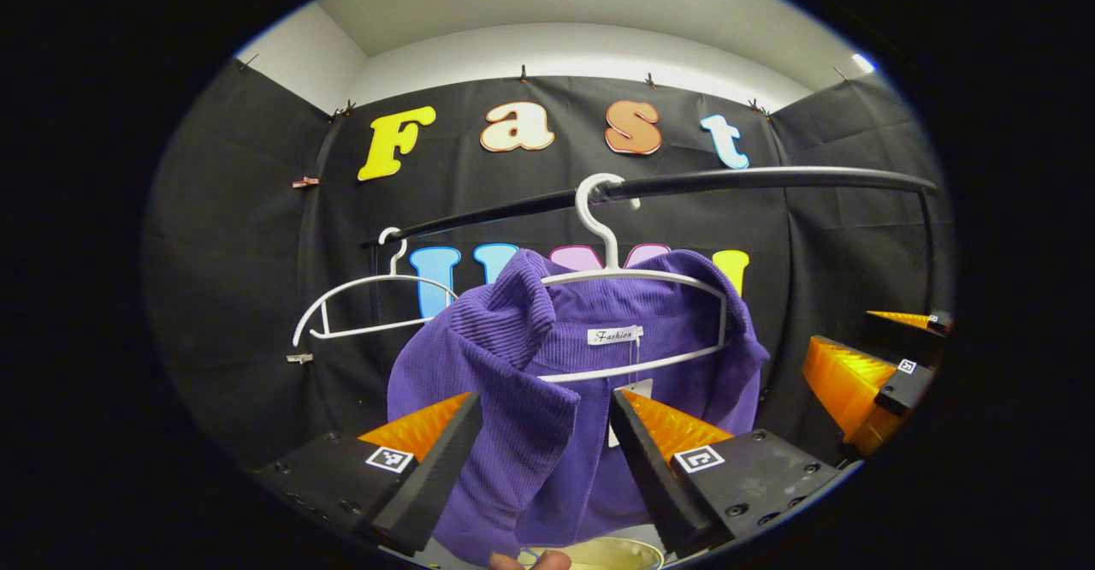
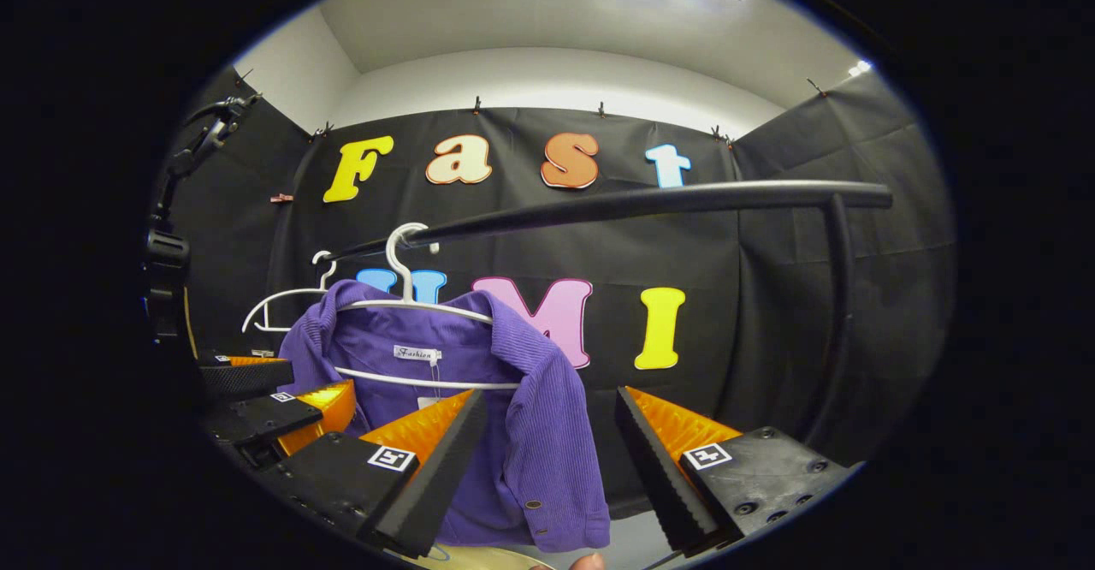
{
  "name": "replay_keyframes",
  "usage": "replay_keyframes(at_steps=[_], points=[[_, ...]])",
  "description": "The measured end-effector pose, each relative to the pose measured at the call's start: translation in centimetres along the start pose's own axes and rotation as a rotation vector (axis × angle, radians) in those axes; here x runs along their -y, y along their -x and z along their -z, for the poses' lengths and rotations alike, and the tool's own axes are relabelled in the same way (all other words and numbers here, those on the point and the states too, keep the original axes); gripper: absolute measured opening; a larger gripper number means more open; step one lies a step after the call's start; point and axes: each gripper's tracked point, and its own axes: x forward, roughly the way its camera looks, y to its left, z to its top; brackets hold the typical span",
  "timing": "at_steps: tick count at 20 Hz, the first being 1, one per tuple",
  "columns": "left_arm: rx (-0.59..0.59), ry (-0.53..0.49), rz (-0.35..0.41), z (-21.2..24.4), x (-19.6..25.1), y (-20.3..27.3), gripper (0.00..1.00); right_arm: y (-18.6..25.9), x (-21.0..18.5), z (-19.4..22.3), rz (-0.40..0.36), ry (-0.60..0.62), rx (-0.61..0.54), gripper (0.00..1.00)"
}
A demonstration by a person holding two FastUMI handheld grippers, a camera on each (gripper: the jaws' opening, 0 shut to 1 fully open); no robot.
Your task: Grasp the clothes on the hanger with both hands and then place them into the laundry hamper below.
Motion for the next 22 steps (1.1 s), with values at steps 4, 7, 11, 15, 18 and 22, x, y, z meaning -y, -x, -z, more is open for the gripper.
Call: replay_keyframes(at_steps=[4, 7, 11, 15, 18, 22], points=[[0.008, -0.024, -0.088, 0.3, -1.1, -2.8, 0.94, -2.1, 0.0, 1.2, -0.034, -0.004, -0.017, 0.98], [0.004, -0.046, -0.134, 0.7, -2.3, -4.1, 0.94, -3.5, 0.1, 2.0, -0.049, -0.010, -0.024, 0.97], [0.030, -0.054, -0.166, 0.1, -3.3, -4.1, 0.88, -5.3, 0.1, 3.1, -0.061, -0.024, -0.037, 0.97], [0.000, -0.069, -0.183, 0.7, -4.3, -5.0, 0.53, -6.7, -0.7, 2.9, -0.080, -0.051, -0.010, 0.97], [0.008, -0.074, -0.152, 0.8, -4.2, -5.5, 0.30, -7.4, -1.6, 2.5, -0.110, -0.025, 0.024, 0.97], [0.005, -0.091, -0.084, 1.5, -3.8, -5.6, 0.14, -8.6, -2.8, 2.5, -0.122, -0.012, 0.056, 0.91]])
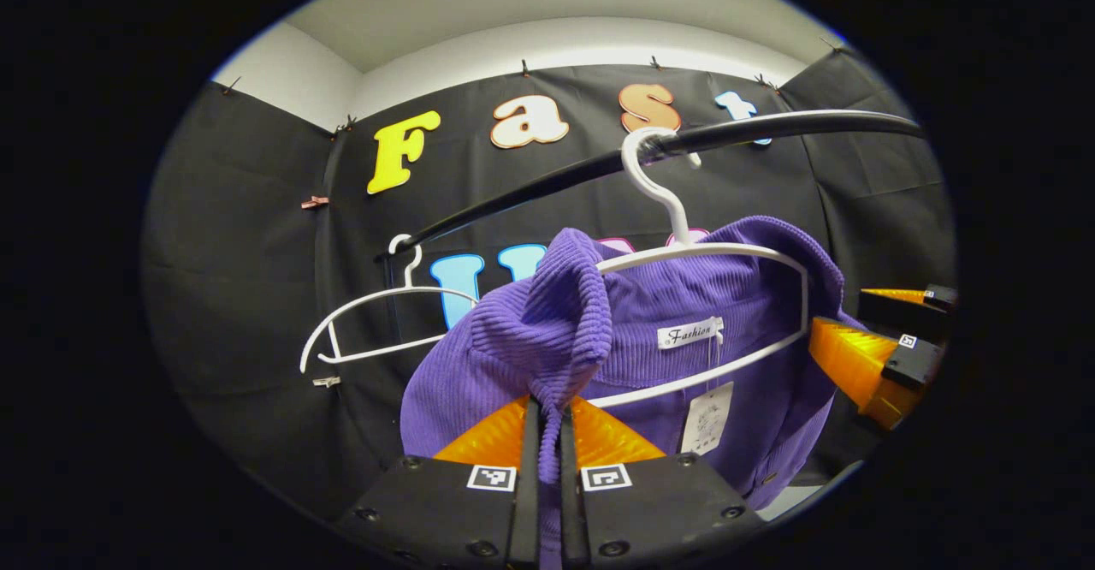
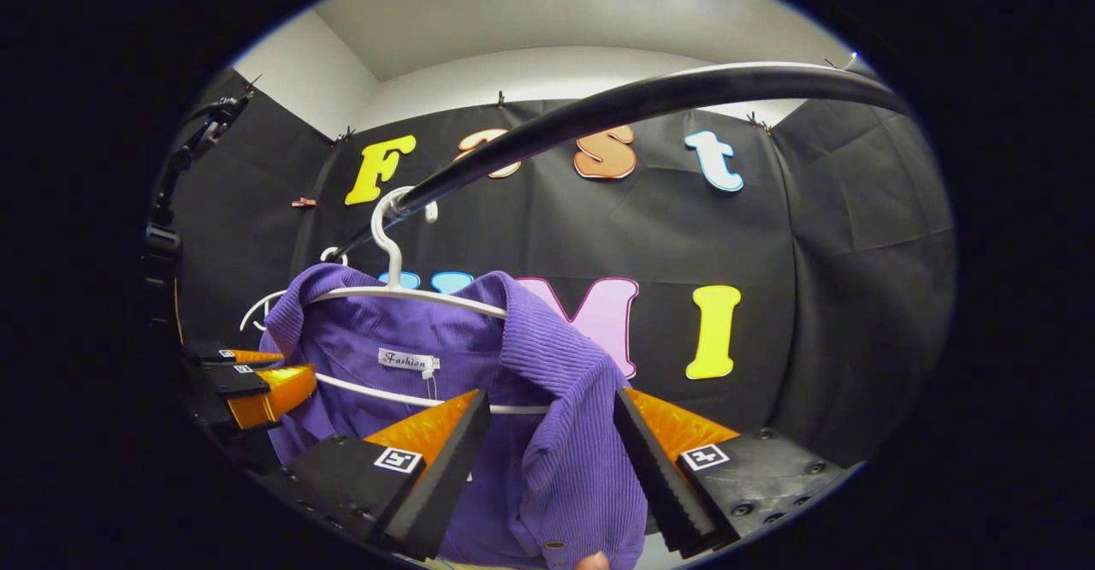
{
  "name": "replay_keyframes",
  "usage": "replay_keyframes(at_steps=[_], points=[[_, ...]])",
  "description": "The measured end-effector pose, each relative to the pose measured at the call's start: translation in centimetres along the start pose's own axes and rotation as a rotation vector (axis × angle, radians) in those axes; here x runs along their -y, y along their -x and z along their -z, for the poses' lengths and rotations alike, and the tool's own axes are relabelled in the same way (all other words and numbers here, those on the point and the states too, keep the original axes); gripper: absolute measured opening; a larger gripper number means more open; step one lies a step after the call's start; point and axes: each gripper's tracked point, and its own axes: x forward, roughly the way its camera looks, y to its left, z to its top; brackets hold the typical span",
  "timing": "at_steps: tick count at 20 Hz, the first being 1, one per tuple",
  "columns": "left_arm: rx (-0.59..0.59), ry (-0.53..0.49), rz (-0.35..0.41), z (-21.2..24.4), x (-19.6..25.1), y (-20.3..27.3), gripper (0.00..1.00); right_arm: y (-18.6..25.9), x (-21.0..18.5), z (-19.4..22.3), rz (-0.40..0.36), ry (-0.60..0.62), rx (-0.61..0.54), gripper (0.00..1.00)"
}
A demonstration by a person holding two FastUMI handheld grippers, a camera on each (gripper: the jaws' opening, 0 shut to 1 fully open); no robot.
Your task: Grasp the clothes on the hanger with both hands and then place them into the laundry hamper below.
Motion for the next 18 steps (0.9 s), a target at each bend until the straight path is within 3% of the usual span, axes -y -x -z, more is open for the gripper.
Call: replay_keyframes(at_steps=[3, 5, 8, 9, 11, 15, 18], points=[[-0.029, 0.042, 0.007, 0.6, 0.2, -0.7, 0.10, -1.7, 0.5, 1.0, 0.033, 0.017, -0.013, 0.89], [-0.041, 0.072, 0.011, 0.8, 0.0, -0.7, 0.10, -2.7, 1.6, 1.6, 0.087, 0.025, -0.018, 0.81], [-0.050, 0.052, 0.004, 1.0, -0.5, -1.0, 0.10, -3.9, 2.4, 1.0, 0.106, 0.057, 0.015, 0.79], [-0.046, 0.047, 0.005, 1.0, -0.6, -1.1, 0.10, -4.2, 2.8, 1.0, 0.112, 0.091, 0.029, 0.59], [-0.044, 0.036, 0.004, 1.0, -0.8, -1.2, 0.09, -4.4, 2.1, 1.0, 0.053, 0.114, 0.045, 0.20], [-0.042, 0.034, -0.027, 1.2, -1.3, -1.6, 0.09, -4.5, 2.3, 1.4, 0.003, 0.101, 0.033, 0.20], [-0.049, 0.052, -0.023, 1.2, -1.4, -2.0, 0.09, -4.5, 2.3, 1.3, 0.014, 0.135, 0.022, 0.19]])
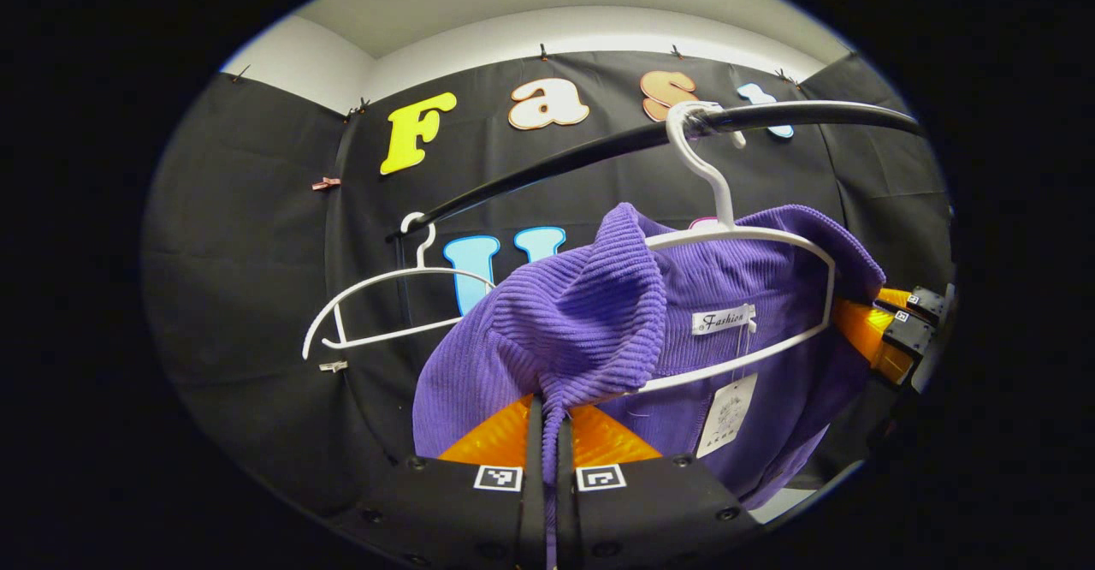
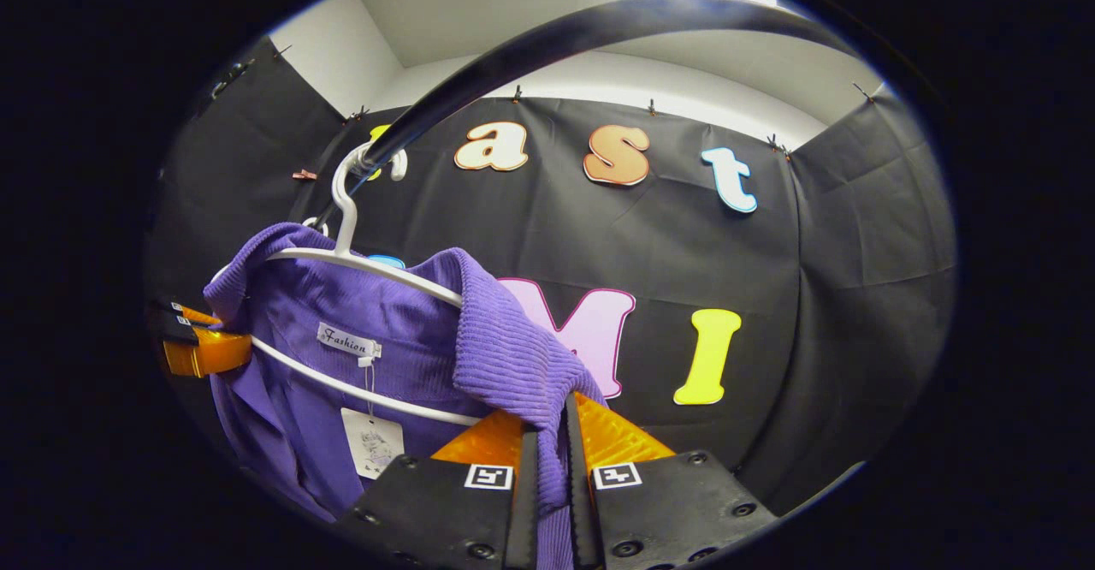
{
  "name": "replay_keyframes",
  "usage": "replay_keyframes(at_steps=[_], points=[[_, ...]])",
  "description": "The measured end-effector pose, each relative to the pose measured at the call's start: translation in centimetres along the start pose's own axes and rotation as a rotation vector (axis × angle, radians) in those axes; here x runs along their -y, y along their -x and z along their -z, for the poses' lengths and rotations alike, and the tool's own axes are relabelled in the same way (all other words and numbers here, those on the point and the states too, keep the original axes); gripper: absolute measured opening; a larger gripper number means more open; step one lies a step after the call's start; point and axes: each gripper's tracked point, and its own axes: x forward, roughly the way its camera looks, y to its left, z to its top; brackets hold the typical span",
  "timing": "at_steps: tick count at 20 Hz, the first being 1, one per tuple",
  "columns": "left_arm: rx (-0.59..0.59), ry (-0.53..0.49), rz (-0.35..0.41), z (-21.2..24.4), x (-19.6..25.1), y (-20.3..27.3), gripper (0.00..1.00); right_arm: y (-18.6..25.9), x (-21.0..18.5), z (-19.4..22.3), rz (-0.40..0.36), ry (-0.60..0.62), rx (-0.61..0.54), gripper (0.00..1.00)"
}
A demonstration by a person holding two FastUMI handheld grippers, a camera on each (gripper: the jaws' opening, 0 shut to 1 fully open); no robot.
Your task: Grasp the clothes on the hanger with both hands and then place them into the laundry hamper below.
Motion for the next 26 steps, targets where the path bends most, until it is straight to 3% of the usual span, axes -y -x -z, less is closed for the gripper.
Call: replay_keyframes(at_steps=[3, 4, 6, 7, 8, 9, 14, 20, 26], points=[[0.000, 0.002, 0.000, -0.2, -0.1, 0.1, 0.09, 0.4, 0.0, 0.8, 0.054, -0.025, -0.076, 0.19], [-0.001, -0.001, -0.001, -0.2, -0.2, 0.2, 0.09, 0.7, -0.3, 1.1, 0.057, -0.041, -0.103, 0.24], [-0.003, -0.001, 0.002, -0.2, -0.3, 0.2, 0.09, 1.3, -0.2, 0.5, 0.072, -0.073, -0.097, 0.20], [-0.006, 0.003, 0.006, -0.2, -0.3, 0.3, 0.09, 1.0, 0.9, 0.2, 0.114, -0.068, -0.083, 0.19], [-0.008, 0.007, 0.009, -0.1, -0.4, 0.3, 0.09, 0.9, 1.1, -0.4, 0.107, -0.085, -0.053, 0.19], [-0.008, 0.009, 0.012, -0.1, -0.4, 0.5, 0.09, 1.8, 0.1, -0.7, 0.095, -0.105, -0.057, 0.10], [-0.002, 0.008, 0.009, -0.6, -0.8, 0.8, 0.09, 2.0, 1.2, -0.5, 0.103, -0.075, -0.059, 0.06], [0.005, -0.002, 0.039, -1.9, -0.9, 0.7, 0.06, 1.8, 4.3, -3.3, 0.144, -0.071, 0.073, 0.06], [0.074, -0.003, -0.023, -6.0, -3.8, 0.3, 0.05, 0.7, 6.8, -5.4, 0.191, -0.036, 0.177, 0.06]])
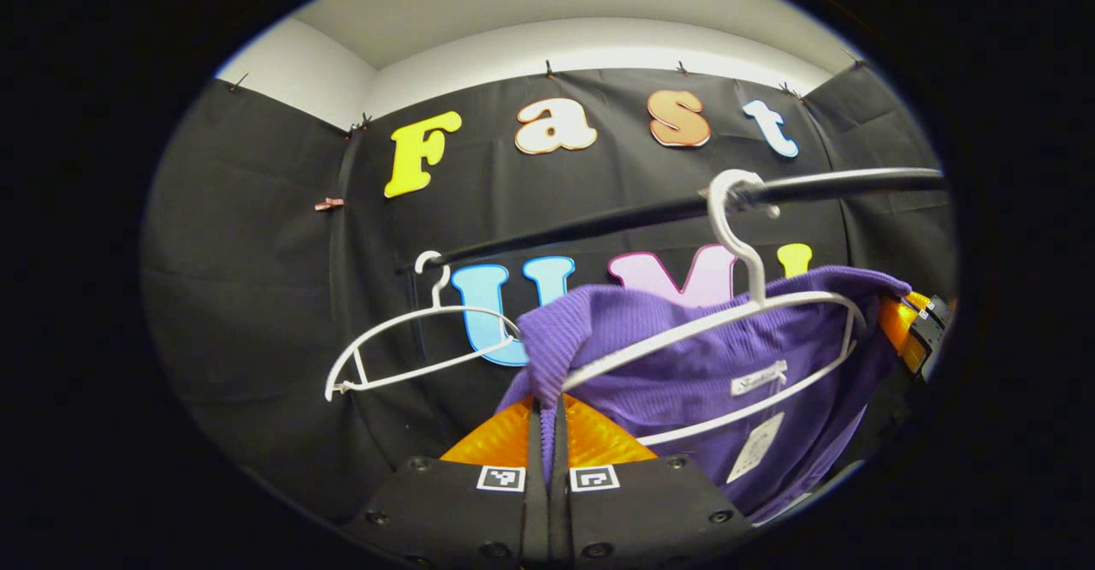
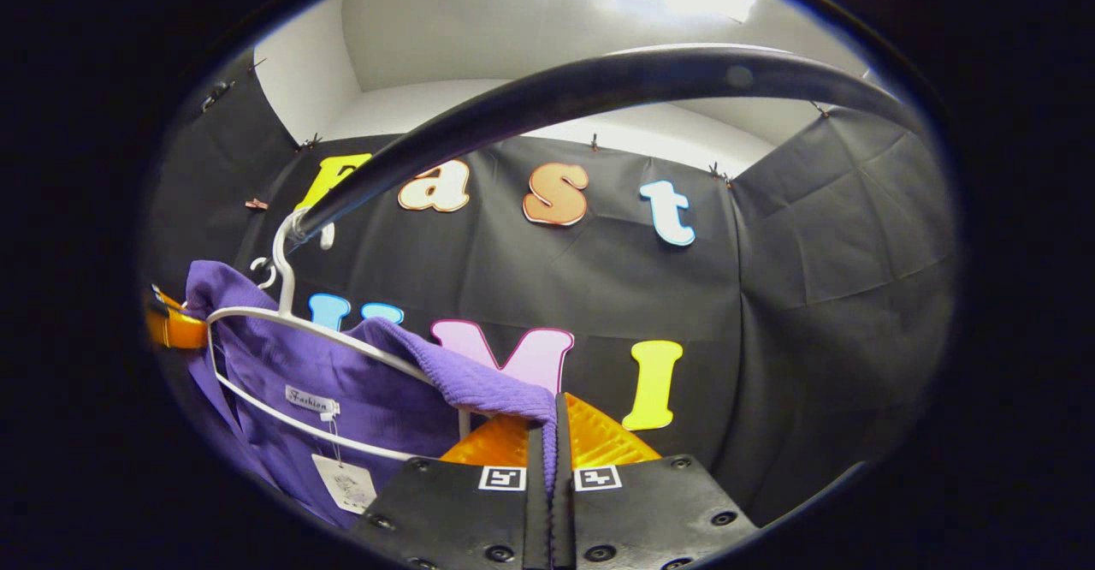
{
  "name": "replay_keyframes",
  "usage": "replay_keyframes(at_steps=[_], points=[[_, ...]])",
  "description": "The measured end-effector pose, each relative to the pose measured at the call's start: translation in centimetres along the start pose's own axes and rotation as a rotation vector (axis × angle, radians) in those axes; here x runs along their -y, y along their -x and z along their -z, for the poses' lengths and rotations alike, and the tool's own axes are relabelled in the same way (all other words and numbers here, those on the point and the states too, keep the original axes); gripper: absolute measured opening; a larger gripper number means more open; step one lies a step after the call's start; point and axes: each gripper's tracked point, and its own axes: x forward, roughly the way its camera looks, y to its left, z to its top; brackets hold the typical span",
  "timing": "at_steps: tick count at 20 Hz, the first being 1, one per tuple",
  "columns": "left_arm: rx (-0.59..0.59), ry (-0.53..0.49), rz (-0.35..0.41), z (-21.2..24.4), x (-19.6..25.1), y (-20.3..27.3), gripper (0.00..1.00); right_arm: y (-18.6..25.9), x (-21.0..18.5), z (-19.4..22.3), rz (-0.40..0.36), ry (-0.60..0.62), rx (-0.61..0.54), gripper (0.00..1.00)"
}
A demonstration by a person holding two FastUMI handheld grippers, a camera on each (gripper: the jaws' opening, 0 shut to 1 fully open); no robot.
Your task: Grasp the clothes on the hanger with both hands and then place them into the laundry hamper below.
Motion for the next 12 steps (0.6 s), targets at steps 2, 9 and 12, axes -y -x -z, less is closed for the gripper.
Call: replay_keyframes(at_steps=[2, 9, 12], points=[[0.001, 0.002, -0.015, -0.2, -0.8, -0.5, 0.05, -0.5, 0.2, -0.5, 0.010, -0.010, 0.030, 0.06], [0.018, -0.056, -0.001, -1.4, -1.2, -1.6, 0.05, -2.6, 1.5, -1.9, 0.035, 0.054, 0.118, 0.07], [0.045, -0.065, 0.028, -2.9, -1.2, -2.1, 0.05, -4.0, 2.4, -2.0, 0.072, 0.081, 0.161, 0.04]])
